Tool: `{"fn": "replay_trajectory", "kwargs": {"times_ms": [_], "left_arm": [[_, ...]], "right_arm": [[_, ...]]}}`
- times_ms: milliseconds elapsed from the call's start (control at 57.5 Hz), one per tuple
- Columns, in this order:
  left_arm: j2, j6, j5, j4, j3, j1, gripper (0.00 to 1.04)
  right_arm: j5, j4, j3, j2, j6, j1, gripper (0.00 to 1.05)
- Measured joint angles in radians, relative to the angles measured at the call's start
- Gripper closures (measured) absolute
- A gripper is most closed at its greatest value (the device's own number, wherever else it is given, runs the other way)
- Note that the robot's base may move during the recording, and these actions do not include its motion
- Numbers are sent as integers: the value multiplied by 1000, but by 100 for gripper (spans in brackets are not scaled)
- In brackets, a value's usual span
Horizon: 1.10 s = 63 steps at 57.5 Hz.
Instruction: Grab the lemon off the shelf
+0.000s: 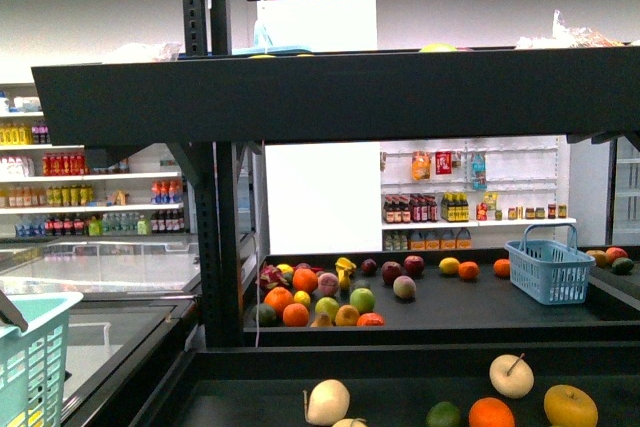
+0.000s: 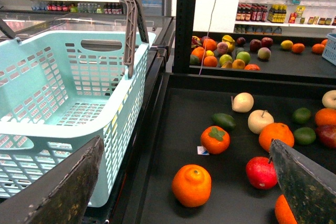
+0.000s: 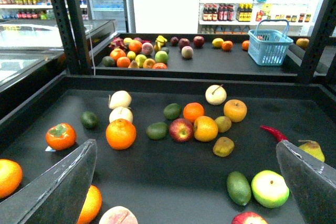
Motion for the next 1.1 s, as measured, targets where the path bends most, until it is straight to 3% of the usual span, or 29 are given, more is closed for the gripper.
{"fn": "replay_trajectory", "kwargs": {"times_ms": [1096], "left_arm": [[0,0,0,0,0,0,8]], "right_arm": [[0,0,0,0,0,0,2]]}}
